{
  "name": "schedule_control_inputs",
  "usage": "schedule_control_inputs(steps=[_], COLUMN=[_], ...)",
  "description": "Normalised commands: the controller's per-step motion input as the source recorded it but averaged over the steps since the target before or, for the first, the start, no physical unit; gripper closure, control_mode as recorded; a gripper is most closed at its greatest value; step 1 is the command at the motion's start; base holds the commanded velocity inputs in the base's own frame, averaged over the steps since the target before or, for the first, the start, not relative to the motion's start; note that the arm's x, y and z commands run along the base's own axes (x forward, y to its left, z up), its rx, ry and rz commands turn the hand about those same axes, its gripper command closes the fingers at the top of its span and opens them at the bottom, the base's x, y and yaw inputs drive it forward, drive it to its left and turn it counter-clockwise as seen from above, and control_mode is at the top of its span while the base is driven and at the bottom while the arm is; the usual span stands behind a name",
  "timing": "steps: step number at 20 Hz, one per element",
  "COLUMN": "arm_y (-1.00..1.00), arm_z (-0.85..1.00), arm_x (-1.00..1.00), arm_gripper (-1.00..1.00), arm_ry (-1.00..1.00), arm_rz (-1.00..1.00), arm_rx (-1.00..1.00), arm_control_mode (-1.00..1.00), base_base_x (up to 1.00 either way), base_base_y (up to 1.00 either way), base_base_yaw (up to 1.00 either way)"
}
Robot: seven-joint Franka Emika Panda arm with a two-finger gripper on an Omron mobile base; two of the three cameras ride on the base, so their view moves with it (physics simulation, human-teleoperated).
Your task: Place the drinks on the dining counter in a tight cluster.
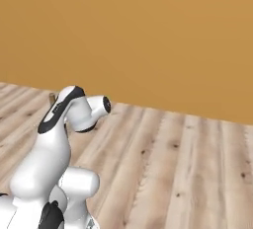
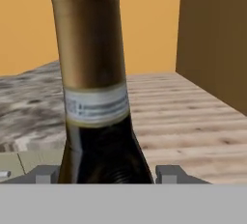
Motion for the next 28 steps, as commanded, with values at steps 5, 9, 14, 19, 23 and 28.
schedule_control_inputs(steps=[5,9,14,19,23,28], arm_y=[0.00,0.00,0.00,0.00,0.00,0.00], arm_z=[0.00,0.00,0.00,0.00,0.00,0.00], arm_x=[0.00,0.00,0.00,0.00,0.00,0.00], arm_gripper=[1.00,1.00,1.00,1.00,1.00,1.00], arm_ry=[0.00,0.00,0.00,0.00,0.00,0.00], arm_rz=[0.00,0.00,0.00,0.00,0.00,0.00], arm_rx=[0.00,0.00,0.00,0.00,0.00,0.00], arm_control_mode=[1.00,1.00,1.00,1.00,1.00,1.00], base_base_x=[0.87,0.82,0.68,0.67,0.66,0.68], base_base_y=[0.00,0.00,0.00,0.00,0.00,0.00], base_base_yaw=[0.28,0.35,0.51,0.52,0.52,0.51])
